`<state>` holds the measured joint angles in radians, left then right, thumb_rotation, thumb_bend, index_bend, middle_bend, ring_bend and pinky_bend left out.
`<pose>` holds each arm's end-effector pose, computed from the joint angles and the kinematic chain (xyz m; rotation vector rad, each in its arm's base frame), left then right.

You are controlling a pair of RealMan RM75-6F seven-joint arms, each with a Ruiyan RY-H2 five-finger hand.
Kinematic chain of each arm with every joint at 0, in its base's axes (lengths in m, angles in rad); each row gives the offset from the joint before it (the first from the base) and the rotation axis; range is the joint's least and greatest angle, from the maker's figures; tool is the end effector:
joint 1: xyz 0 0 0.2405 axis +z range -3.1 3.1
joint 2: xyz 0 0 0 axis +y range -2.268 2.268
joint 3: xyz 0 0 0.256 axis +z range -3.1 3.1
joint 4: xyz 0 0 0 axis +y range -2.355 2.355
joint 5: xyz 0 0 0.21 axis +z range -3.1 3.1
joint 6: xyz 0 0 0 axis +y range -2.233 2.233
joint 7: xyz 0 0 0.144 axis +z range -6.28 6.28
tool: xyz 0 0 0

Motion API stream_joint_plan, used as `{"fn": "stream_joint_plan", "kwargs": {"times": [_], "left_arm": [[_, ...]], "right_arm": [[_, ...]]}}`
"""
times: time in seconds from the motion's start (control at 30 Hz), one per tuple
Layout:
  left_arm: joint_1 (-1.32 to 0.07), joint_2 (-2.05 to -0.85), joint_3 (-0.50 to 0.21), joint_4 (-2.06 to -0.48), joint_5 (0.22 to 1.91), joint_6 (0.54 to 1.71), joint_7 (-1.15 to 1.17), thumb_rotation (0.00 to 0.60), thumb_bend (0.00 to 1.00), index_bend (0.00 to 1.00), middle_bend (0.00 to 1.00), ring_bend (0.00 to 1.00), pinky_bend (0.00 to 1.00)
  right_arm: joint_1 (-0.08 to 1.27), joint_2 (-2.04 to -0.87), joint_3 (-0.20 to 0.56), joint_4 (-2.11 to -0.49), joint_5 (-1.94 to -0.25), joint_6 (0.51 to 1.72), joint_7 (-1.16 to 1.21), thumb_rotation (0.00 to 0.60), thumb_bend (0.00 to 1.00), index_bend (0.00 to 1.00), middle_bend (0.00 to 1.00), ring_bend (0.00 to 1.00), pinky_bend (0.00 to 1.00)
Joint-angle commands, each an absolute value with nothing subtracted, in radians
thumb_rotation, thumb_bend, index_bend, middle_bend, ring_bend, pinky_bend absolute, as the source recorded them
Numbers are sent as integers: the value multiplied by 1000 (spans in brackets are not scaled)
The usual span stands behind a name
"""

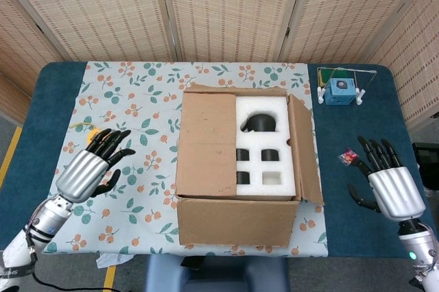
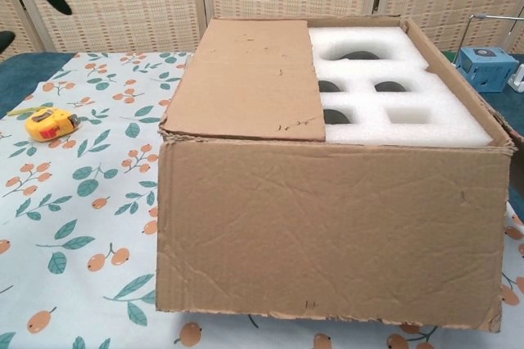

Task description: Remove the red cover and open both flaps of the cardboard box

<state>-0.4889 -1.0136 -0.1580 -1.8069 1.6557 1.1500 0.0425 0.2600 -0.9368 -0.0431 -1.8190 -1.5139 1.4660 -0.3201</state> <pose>-0.1664 0.2811 0.1375 -1.9210 -0.6644 -1.1327 -0.2576 -0.2065 0.1819 1.6268 -0.6112 0.7479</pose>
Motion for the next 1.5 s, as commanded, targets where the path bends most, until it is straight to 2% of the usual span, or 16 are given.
{"fn": "stream_joint_plan", "kwargs": {"times": [0.03, 0.33, 0.57, 0.73, 1.13, 1.5], "left_arm": [[-576, -1026, -196, -1854, 1626, 1060, 102, 600, 771, 298, 5, 0, 0], [-733, -1124, -235, -1878, 1572, 908, 221, 600, 831, 336, 3, 0, 0], [-872, -1241, -263, -1832, 1494, 784, 295, 600, 915, 404, 2, 0, 0], [-959, -1320, -289, -1767, 1437, 731, 316, 600, 927, 417, 2, 0, 0], [-1103, -1436, -336, -1571, 1337, 680, 272, 600, 937, 455, 2, 0, 0], [-1179, -1517, -318, -1403, 1343, 660, 176, 600, 941, 495, 2, 0, 0]], "right_arm": [[245, -949, -37, -1796, -1529, 1474, -286, 305, 503, 322, 0, 0, 0], [206, -963, -21, -1723, -1559, 1514, -157, 306, 504, 322, 0, 0, 0], [178, -982, -12, -1664, -1588, 1547, -65, 304, 503, 322, 0, 0, 0], [158, -992, -9, -1623, -1601, 1568, 3, 304, 504, 322, 0, 0, 0], [139, -991, -5, -1563, -1606, 1554, 112, 305, 504, 322, 0, 0, 0], [132, -991, -1, -1516, -1590, 1520, 185, 307, 503, 323, 0, 0, 0]]}}
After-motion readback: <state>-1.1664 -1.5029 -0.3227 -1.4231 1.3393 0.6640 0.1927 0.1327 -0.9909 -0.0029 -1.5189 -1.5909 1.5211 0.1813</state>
